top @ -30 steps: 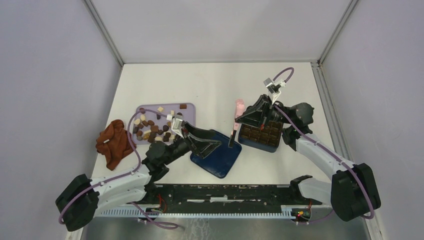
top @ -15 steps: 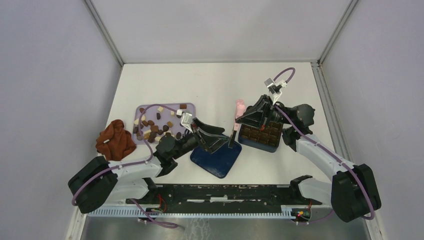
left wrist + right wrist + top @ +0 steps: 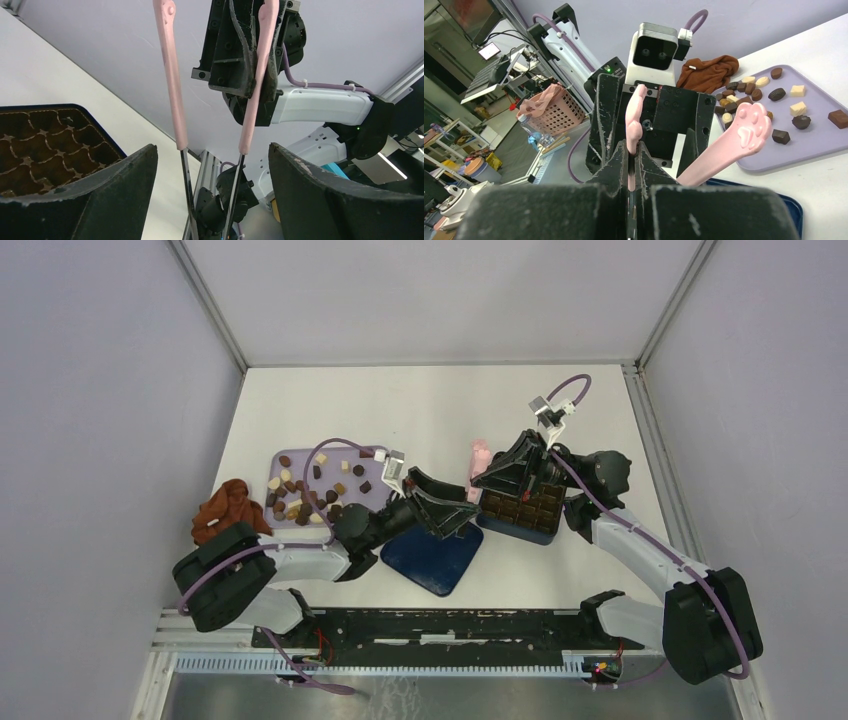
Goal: Pack the chocolate
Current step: Adjust the clamp.
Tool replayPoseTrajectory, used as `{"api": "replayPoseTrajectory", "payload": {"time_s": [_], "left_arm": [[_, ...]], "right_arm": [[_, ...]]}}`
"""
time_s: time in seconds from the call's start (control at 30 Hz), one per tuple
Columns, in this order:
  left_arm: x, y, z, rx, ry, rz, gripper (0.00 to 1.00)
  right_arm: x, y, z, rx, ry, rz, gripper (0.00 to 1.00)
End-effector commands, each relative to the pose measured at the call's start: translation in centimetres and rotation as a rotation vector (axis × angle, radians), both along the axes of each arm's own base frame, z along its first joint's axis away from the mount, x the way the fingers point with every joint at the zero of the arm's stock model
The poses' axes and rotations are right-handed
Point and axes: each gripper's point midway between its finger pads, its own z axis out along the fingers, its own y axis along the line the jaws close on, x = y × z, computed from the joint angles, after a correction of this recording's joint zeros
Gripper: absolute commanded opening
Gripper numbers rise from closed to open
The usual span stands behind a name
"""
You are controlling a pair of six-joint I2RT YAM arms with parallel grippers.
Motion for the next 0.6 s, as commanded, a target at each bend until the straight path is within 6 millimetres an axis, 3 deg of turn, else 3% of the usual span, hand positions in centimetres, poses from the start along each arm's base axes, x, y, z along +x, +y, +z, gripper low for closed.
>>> {"api": "replayPoseTrajectory", "payload": {"time_s": [0.0, 0.3, 0.57], "left_arm": [[-0.7, 0.4, 3.6, -0.153, -0.055, -0.017, 0.85], [-1.8, -0.1, 3.2, -0.131, -0.138, 0.023, 0.76], [-1.5, 0.3, 2.5, -0.129, -0.125, 0.062, 0.70]], "right_arm": [[-0.8, -0.2, 2.1, 0.049, -0.065, 0.004, 0.00], [-0.8, -0.2, 2.8, 0.064, -0.053, 0.009, 0.00], [-1.0, -0.3, 3.4, 0.079, -0.061, 0.013, 0.00]]}}
